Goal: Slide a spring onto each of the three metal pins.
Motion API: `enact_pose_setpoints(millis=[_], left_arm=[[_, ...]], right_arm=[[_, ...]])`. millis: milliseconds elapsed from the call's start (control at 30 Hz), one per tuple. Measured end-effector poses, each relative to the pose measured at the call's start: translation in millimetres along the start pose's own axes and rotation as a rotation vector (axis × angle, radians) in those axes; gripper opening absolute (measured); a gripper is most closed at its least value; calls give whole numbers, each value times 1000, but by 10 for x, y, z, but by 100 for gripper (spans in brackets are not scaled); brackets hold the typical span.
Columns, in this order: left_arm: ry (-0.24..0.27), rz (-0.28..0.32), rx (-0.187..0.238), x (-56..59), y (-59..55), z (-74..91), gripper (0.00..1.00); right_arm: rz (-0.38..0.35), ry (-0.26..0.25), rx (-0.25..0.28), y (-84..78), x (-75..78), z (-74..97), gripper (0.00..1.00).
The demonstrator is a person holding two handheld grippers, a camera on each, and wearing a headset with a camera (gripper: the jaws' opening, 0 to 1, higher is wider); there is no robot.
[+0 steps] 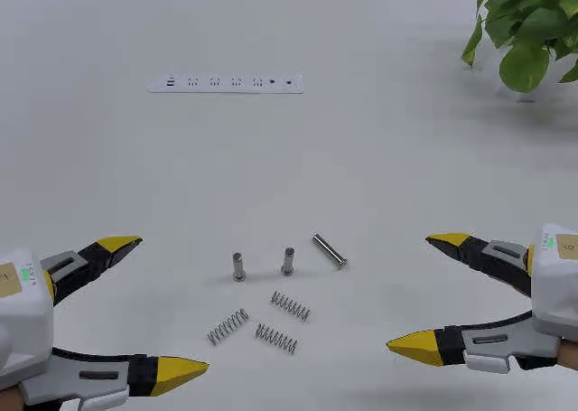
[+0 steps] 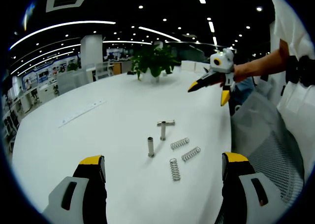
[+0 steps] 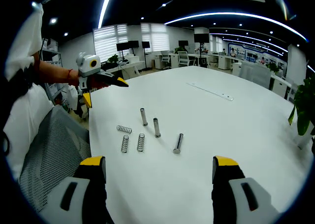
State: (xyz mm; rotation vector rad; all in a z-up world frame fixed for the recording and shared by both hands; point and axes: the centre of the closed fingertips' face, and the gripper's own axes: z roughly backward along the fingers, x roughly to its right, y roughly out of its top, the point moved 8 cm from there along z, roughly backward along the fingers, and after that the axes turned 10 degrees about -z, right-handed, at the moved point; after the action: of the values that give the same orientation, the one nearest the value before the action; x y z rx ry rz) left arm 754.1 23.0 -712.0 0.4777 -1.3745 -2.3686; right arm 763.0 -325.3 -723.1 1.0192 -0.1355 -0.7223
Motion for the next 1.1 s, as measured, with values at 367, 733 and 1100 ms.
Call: enact_pose_setpoints(millis=[367, 733, 1100], left_arm=[[-2, 5, 3, 16, -14, -21, 100], [3, 10, 14, -1, 0, -40, 100], [8, 21, 30, -25, 18, -67, 100]], right_arm=[[2, 1, -5, 44, 18, -17, 89], [8, 2, -15, 241, 110, -159, 83], [-16, 10, -56, 484, 215, -498, 70]])
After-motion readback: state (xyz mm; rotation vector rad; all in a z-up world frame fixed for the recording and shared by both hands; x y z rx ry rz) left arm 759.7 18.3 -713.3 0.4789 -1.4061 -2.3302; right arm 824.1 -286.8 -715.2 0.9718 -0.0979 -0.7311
